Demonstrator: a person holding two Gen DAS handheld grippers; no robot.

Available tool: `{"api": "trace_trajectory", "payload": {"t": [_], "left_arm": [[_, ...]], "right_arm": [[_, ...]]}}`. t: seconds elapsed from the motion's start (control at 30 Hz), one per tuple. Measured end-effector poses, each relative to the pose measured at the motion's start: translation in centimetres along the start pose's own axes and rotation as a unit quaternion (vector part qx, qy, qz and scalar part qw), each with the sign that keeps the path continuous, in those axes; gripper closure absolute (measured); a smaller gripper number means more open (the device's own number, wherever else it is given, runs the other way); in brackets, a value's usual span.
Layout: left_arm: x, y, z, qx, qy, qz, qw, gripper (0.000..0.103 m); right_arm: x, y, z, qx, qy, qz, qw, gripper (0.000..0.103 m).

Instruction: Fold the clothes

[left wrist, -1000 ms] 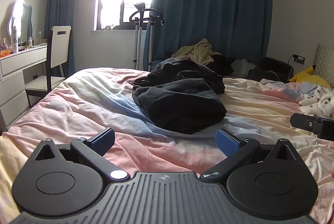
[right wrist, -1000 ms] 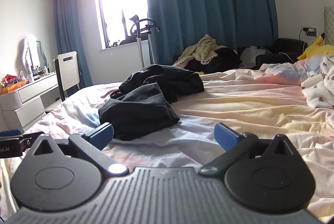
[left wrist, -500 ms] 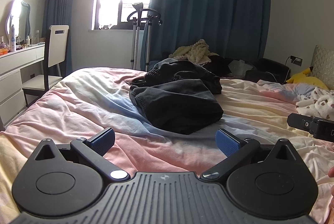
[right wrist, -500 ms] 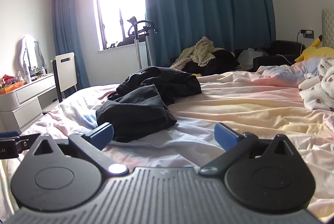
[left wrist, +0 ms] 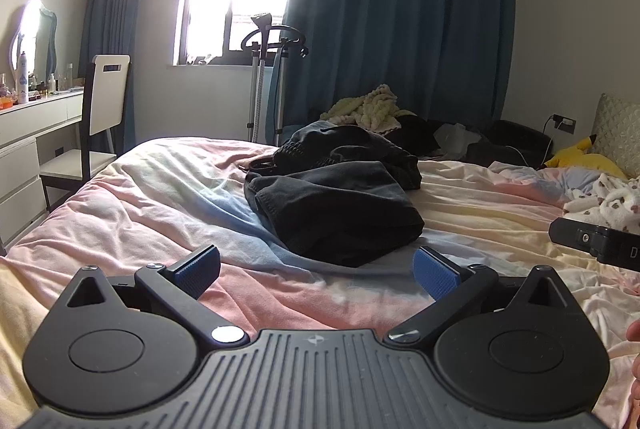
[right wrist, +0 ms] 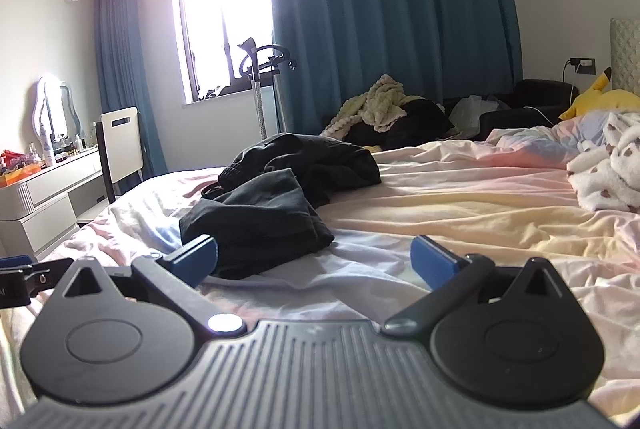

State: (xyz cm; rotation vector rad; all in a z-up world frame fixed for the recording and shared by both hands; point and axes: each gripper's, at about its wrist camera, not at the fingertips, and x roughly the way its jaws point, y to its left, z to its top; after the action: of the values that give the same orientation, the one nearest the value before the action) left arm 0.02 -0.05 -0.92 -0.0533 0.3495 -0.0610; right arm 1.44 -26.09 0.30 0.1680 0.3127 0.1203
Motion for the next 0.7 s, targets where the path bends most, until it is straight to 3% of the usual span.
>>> {"api": "trace_trajectory", "payload": {"t": [0.27, 0.4, 0.7], "left_arm": [[6.6, -3.1, 0.9, 0.041, 0.038, -0.002, 0.9984, 0.0], [11.8, -5.0, 0.5, 0.092, 0.056, 0.01, 0.9942, 0.002], [22.6, -6.9, -1.5, 0.168, 0.095, 0.046, 0.9801, 0.023]], "right_arm": [[1.9, -1.1, 0.5, 0.02, 0.018, -0.018, 0.999, 0.0], [1.7, -2.5, 0.5, 0.047, 0.01, -0.026, 0.999, 0.0], [4.9, -4.1, -1.1, 0.068, 0.043, -0.018, 0.997, 0.0]]}}
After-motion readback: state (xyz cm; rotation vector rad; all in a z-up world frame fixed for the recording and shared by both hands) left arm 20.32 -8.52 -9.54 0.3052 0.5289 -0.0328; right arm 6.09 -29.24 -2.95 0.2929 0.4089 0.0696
